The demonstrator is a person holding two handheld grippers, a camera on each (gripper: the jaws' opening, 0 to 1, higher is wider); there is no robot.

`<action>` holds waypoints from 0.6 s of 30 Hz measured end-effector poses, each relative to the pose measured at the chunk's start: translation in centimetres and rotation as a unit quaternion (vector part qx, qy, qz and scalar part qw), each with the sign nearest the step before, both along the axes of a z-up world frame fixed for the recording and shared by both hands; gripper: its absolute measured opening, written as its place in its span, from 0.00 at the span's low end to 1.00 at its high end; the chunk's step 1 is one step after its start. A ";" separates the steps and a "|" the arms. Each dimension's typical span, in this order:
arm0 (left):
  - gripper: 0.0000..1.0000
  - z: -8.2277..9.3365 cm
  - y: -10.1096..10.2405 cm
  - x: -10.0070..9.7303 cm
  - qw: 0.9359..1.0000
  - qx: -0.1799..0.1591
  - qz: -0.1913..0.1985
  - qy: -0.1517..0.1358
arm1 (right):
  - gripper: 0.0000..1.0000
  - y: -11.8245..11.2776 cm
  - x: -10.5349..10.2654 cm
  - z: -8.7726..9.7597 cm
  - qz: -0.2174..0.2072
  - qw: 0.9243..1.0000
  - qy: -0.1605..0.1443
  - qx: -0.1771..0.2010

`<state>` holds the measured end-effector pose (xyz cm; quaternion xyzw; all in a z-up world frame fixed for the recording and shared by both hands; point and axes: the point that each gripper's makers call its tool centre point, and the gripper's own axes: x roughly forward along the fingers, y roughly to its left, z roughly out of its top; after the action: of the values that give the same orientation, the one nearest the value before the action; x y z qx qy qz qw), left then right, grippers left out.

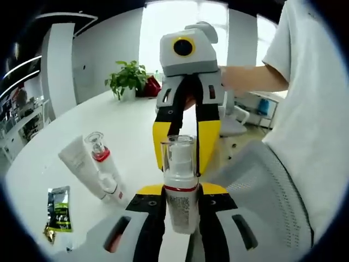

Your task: Arrange the skincare products in the storage area until every visible bottle or jar stands upright without overlapping.

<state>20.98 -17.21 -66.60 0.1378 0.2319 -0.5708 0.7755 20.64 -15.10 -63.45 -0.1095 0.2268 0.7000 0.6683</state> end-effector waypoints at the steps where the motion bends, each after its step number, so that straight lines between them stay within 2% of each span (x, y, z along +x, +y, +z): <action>1: 0.25 -0.2 -0.1 0.1 1.000 0.001 0.001 -0.001 | 0.17 -0.1 0.1 -0.3 0.001 1.000 -0.001 -0.006; 7: 0.26 -2.0 -0.7 1.0 1.000 0.011 0.016 -0.005 | 0.17 -0.5 0.9 -2.1 0.004 0.999 -0.008 -0.037; 11: 0.29 -3.0 -0.6 1.3 1.000 0.016 0.025 0.002 | 0.17 -0.8 1.4 -3.4 0.008 0.998 -0.014 -0.063; 18: 0.38 -4.4 0.1 1.7 0.998 0.018 0.049 0.018 | 0.17 -1.7 2.6 -5.4 0.005 0.996 -0.016 -0.090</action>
<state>22.68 -17.11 -71.01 0.1304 0.2627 -0.5305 0.7954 23.19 -16.77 -68.87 -0.1816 0.2774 0.6779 0.6561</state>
